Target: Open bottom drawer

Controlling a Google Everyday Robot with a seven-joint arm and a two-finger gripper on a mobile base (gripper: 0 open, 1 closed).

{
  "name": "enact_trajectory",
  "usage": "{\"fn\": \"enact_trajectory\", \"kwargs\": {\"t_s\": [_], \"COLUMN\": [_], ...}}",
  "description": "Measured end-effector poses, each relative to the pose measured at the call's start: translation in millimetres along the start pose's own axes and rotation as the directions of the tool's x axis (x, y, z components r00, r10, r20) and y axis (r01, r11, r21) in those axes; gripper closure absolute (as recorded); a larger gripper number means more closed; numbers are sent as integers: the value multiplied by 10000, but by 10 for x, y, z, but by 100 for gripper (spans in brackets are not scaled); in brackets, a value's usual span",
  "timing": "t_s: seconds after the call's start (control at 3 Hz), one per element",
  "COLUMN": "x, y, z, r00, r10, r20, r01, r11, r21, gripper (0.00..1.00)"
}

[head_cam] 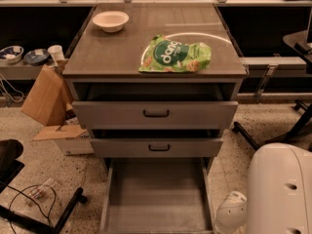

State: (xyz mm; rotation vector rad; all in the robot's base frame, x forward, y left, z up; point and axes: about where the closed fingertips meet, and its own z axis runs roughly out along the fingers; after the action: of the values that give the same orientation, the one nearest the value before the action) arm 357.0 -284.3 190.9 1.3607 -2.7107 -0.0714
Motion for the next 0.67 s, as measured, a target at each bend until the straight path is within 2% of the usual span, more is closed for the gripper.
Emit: {"fn": "enact_trajectory", "kwargs": {"t_s": [0.33,0.67], "x": [75,50], "y": [63,75], "z": [34,33], "r00": [9998,9998], "r10": [162,163], "r20": [-87,-87], "r01": [-163,-164], "r11": [9998,9998], "r21": [-113,-113], "gripper": [100,82]}}
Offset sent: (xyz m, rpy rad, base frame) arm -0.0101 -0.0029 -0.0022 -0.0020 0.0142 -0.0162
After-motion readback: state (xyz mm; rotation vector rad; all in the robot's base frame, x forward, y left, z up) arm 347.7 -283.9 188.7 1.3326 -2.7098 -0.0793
